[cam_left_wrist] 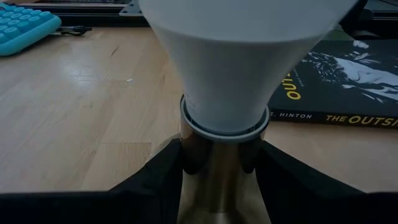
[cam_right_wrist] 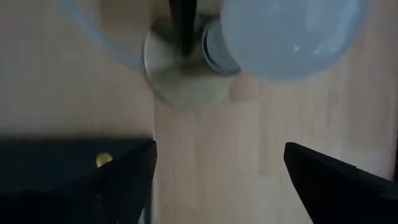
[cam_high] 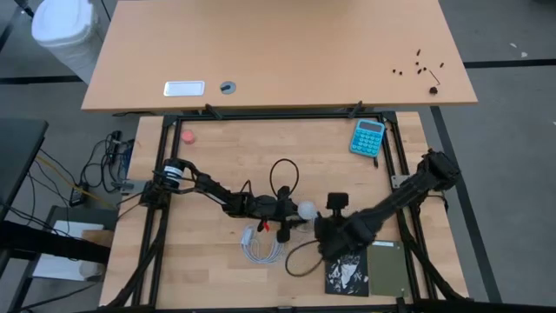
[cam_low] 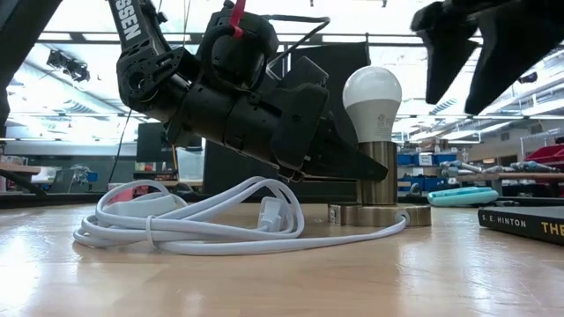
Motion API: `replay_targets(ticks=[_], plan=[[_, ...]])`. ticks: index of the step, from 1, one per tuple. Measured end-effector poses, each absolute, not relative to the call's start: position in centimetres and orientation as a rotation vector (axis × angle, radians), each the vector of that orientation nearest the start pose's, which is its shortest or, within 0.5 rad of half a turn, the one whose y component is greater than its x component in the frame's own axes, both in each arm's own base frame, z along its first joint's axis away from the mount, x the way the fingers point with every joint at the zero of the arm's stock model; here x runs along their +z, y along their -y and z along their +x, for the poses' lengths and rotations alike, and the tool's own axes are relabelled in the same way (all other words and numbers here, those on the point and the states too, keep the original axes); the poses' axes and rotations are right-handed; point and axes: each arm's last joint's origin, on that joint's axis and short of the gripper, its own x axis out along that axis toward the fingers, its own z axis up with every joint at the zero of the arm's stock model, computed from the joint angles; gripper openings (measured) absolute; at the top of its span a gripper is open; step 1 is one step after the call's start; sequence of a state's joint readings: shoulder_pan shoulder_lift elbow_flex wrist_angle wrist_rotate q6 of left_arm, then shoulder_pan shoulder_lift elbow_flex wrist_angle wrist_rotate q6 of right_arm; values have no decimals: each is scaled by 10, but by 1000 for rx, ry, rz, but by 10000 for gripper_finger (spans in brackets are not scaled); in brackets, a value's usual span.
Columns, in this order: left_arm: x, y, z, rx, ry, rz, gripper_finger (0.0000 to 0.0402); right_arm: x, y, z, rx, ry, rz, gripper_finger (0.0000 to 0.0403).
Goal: Screw lightbulb
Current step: Remove the white lightbulb into the silver lamp
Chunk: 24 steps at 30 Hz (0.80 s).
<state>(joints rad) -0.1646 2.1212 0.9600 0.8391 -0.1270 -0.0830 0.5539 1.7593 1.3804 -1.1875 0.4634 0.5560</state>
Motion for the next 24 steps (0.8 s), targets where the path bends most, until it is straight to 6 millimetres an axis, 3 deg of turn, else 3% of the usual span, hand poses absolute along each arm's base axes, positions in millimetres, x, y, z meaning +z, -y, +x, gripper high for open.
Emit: replay_targets(ticks=[4, 11, 17, 24], plan=[[97, 62, 397, -23, -320, -35, 178, 225, -158, 267, -434, -1198, -240, 347], [97, 62, 397, -22, -320, -36, 178, 217, -124, 279, -596, -1323, 221, 330], [97, 62, 397, -22, -322, -36, 178, 219, -106, 299, -526, -1330, 438, 339], [97, 62, 397, -22, -323, -36, 178, 237, -93, 317, -457, -1263, 485, 352]])
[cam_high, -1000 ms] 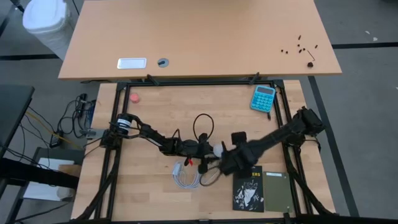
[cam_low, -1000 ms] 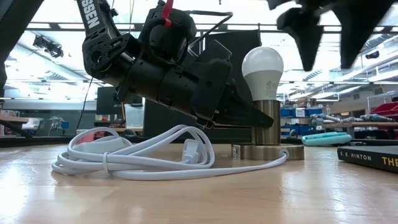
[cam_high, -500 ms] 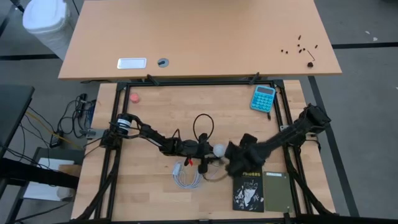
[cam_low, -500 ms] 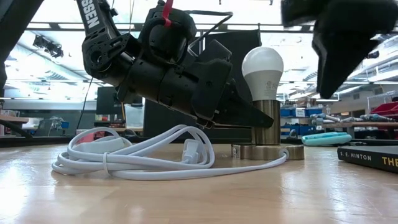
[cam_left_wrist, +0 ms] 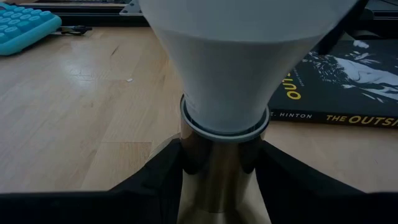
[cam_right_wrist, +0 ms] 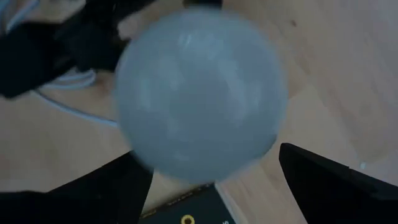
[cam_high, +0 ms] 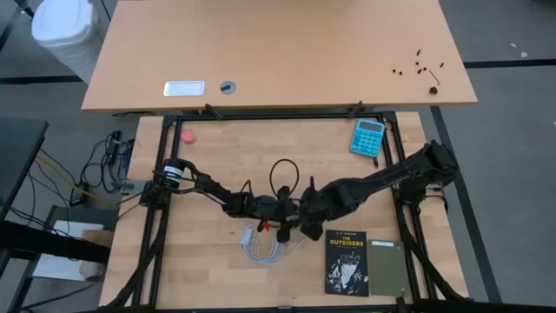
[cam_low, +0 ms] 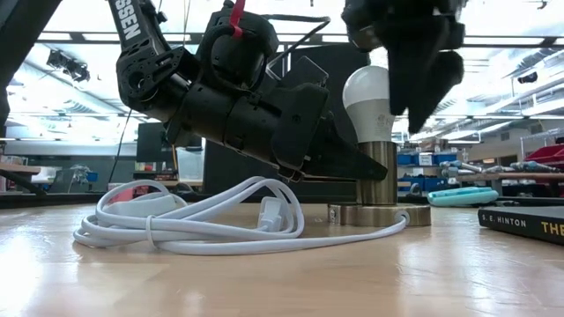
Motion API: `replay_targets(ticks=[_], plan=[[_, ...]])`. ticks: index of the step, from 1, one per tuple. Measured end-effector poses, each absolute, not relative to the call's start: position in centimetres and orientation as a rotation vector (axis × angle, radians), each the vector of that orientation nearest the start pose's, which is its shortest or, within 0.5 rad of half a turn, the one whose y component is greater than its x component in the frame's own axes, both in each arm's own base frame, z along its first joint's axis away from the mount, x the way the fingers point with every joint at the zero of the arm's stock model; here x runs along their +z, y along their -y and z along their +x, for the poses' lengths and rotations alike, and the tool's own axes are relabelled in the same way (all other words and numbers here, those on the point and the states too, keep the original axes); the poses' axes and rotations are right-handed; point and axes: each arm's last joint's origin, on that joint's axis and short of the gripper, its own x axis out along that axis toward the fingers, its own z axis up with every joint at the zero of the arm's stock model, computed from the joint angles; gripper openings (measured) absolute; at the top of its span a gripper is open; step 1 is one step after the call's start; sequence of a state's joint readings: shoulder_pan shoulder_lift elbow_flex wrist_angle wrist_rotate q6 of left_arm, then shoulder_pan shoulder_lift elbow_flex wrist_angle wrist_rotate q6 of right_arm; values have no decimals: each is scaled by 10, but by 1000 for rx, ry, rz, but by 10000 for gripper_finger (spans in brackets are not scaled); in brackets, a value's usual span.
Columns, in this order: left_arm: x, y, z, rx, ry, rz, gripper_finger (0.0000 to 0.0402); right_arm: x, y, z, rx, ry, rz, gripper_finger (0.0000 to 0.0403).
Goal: Screw lightbulb
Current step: Remove the white lightbulb into the silver lamp
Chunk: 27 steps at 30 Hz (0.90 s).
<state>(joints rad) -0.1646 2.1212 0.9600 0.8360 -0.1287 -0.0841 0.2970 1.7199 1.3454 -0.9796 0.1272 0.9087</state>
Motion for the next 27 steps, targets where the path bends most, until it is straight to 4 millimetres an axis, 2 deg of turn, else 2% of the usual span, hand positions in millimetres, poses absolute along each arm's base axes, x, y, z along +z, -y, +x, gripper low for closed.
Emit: replay_targets(ticks=[12, 23, 27], plan=[[97, 62, 397, -23, -324, -37, 178, 239, -77, 331, -385, -1226, 570, 352], [97, 62, 397, -24, -324, -36, 178, 228, -76, 337, -432, -1235, 588, 348], [97, 62, 397, -23, -323, -36, 178, 230, -76, 340, -429, -1220, 590, 341]])
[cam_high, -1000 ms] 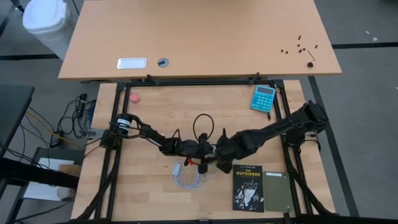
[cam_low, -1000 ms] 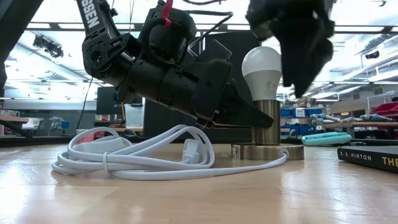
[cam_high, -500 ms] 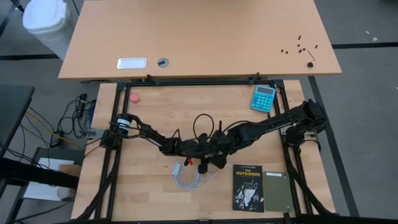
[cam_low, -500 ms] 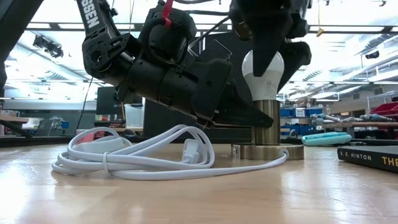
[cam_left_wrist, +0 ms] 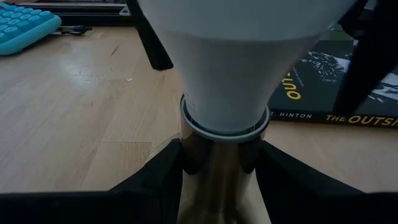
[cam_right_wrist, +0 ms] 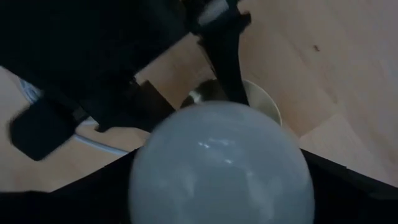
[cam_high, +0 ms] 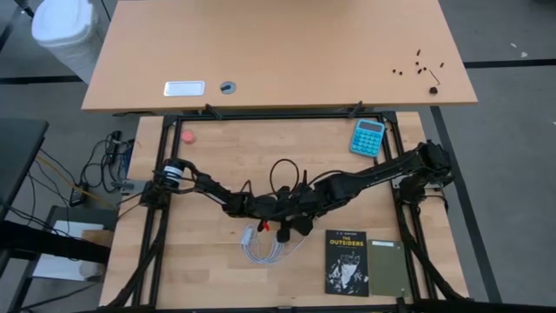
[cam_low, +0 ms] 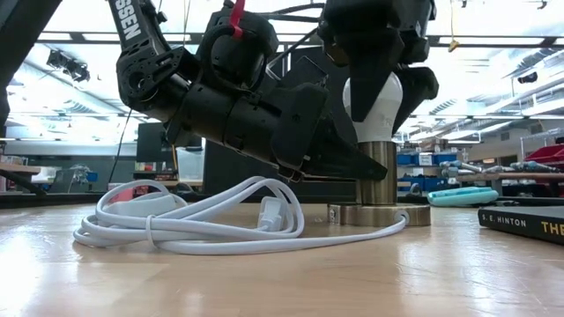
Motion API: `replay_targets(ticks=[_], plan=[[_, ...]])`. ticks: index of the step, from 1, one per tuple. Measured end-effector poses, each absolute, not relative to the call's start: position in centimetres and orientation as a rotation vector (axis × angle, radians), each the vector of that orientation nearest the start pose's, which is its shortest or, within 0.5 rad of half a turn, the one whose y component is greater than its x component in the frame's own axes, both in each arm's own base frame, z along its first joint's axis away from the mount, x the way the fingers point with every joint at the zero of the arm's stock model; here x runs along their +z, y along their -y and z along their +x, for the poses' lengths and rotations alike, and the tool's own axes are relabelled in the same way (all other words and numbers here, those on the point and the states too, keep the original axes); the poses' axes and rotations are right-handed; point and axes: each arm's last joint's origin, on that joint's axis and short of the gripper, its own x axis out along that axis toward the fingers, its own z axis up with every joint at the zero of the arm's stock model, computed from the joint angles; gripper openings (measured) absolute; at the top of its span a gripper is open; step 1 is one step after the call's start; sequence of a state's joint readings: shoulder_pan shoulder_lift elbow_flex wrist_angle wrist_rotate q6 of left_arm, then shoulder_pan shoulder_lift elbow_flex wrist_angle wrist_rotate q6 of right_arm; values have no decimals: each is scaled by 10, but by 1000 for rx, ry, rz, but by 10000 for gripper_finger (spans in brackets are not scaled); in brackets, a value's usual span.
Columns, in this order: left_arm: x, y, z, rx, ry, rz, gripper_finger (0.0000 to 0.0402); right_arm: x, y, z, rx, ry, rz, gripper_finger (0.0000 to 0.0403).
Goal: Screw lightbulb
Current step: Remove the white lightbulb into the silver lamp
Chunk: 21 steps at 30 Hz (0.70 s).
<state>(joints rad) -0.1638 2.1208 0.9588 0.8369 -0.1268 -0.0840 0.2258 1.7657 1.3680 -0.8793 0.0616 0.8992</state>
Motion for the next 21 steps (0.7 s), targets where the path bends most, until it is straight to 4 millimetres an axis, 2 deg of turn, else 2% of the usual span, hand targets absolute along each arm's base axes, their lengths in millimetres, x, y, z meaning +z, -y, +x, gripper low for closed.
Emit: replay_targets(ticks=[5, 7, 9, 12, 21], plan=[[97, 62, 397, -23, -322, -36, 178, 242, -77, 342, -444, -1195, 573, 327], [97, 62, 397, -23, -321, -37, 178, 240, -78, 345, -449, -1211, 569, 322], [97, 62, 397, -23, -322, -37, 178, 229, -79, 348, -453, -1286, 559, 320], [97, 62, 397, -22, -321, -36, 178, 223, -82, 360, -431, -1341, 525, 319], [97, 62, 397, -21, -322, -38, 178, 237, -82, 378, -448, -1389, 420, 319]])
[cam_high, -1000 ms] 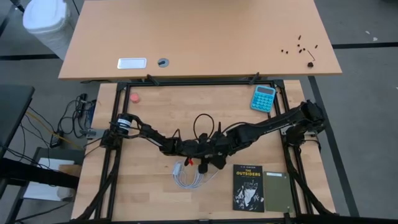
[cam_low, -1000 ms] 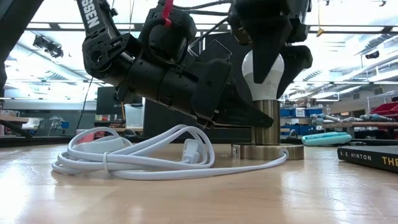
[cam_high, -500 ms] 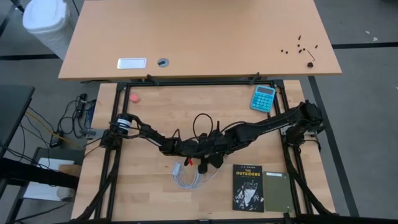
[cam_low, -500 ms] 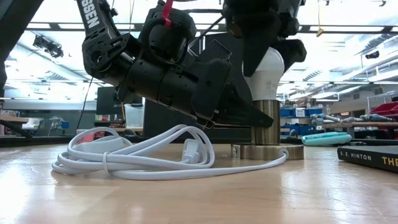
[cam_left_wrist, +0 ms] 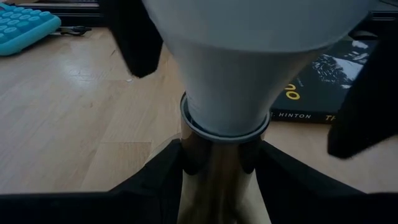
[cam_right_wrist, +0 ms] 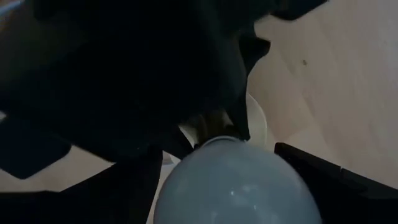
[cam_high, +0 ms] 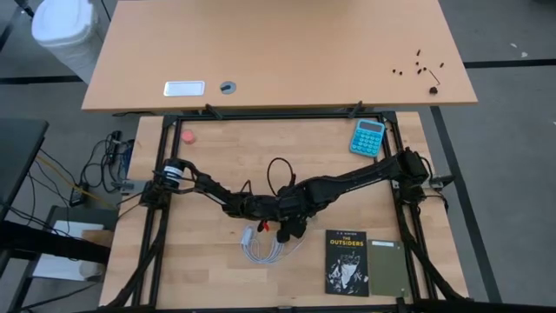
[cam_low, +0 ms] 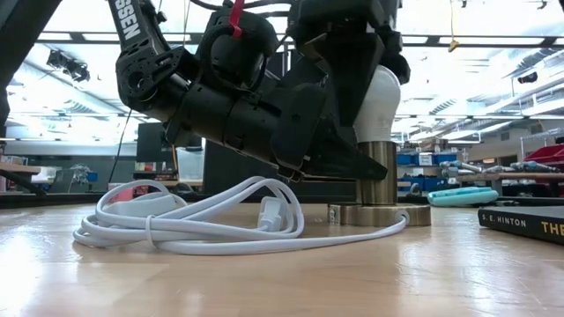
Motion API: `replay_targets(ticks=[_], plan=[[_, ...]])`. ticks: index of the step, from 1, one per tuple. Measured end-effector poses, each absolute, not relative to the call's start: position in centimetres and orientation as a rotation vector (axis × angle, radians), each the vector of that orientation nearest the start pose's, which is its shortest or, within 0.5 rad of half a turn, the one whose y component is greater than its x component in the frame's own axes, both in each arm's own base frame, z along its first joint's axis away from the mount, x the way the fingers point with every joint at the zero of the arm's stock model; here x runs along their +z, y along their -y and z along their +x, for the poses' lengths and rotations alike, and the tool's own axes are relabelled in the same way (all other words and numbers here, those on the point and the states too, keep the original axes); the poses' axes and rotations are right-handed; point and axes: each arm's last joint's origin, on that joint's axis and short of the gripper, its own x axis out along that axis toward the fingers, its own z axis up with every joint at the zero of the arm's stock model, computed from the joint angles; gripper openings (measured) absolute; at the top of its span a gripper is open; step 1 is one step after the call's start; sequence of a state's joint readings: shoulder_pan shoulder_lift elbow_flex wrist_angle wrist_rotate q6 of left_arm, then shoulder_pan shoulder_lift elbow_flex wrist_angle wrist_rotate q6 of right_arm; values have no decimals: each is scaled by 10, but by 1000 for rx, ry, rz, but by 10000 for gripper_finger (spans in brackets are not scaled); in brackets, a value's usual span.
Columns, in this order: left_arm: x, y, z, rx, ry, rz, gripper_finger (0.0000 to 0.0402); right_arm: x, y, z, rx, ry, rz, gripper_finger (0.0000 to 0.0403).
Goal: Screw lightbulb
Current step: Remove the white lightbulb into the silver lamp
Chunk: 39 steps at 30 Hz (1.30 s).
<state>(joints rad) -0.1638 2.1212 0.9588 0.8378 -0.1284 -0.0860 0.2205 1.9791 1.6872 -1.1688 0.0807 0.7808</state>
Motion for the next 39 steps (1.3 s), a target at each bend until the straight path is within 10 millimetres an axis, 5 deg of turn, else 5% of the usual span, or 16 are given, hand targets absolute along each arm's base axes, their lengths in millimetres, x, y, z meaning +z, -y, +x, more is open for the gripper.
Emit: replay_targets(ticks=[19, 28, 39], plan=[[97, 62, 397, -23, -322, -40, 178, 226, -72, 377, -399, -1452, 409, 303], [97, 62, 397, -23, -323, -40, 178, 226, -72, 376, -338, -1466, 348, 246], [97, 62, 397, -22, -323, -38, 178, 226, -84, 373, 97, -1505, -88, 275]])
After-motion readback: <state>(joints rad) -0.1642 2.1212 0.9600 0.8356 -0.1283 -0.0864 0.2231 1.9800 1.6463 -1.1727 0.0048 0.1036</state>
